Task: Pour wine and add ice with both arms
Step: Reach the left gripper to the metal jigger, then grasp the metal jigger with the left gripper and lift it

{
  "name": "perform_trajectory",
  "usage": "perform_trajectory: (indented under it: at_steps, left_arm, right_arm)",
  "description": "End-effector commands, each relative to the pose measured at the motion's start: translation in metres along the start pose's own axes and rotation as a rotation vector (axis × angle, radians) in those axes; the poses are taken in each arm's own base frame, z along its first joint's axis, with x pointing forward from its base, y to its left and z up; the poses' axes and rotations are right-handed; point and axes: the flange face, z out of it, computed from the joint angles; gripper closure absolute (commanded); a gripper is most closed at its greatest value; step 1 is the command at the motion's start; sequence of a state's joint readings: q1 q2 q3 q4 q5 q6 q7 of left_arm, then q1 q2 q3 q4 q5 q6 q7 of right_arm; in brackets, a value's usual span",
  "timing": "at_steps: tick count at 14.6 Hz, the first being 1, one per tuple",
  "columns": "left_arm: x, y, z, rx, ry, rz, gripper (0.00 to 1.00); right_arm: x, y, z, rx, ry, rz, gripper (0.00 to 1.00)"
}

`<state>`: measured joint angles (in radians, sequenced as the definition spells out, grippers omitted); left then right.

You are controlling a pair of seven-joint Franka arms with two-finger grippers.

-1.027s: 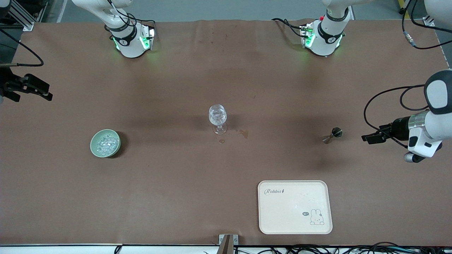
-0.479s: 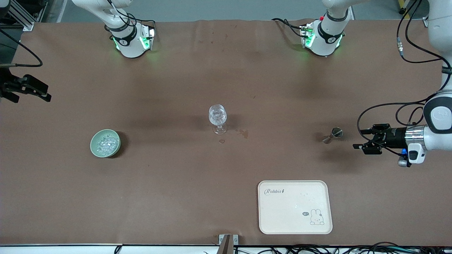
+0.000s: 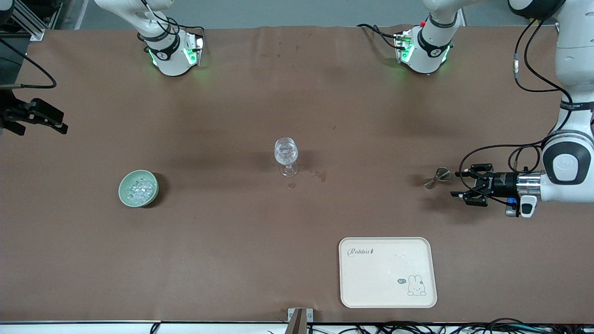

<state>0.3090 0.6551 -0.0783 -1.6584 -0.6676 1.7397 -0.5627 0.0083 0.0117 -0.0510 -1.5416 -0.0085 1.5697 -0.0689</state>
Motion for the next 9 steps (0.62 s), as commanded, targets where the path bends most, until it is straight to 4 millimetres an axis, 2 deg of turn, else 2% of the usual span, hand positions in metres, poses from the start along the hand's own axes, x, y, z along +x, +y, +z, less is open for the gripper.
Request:
perform_trajectory:
  at_steps: [1, 5, 7, 9]
  left_arm:
    - [0.018, -0.014, 0.001, -0.031, -0.059, -0.060, 0.20]
    - [0.037, -0.022, 0.026, -0.057, -0.138, -0.107, 0.20]
    - [0.050, -0.031, 0.030, -0.080, -0.168, -0.133, 0.20]
    - [0.050, -0.030, 0.035, -0.077, -0.176, -0.133, 0.20]
  right_arm:
    - [-0.001, 0.005, 0.000, -0.005, 0.002, 0.011, 0.01]
    - [-0.001, 0.005, 0.001, -0.005, 0.002, 0.011, 0.01]
    - [-0.001, 0.004, 0.001, -0.005, 0.002, 0.009, 0.01]
    - [0.000, 0.005, 0.001, -0.006, 0.003, 0.011, 0.01]
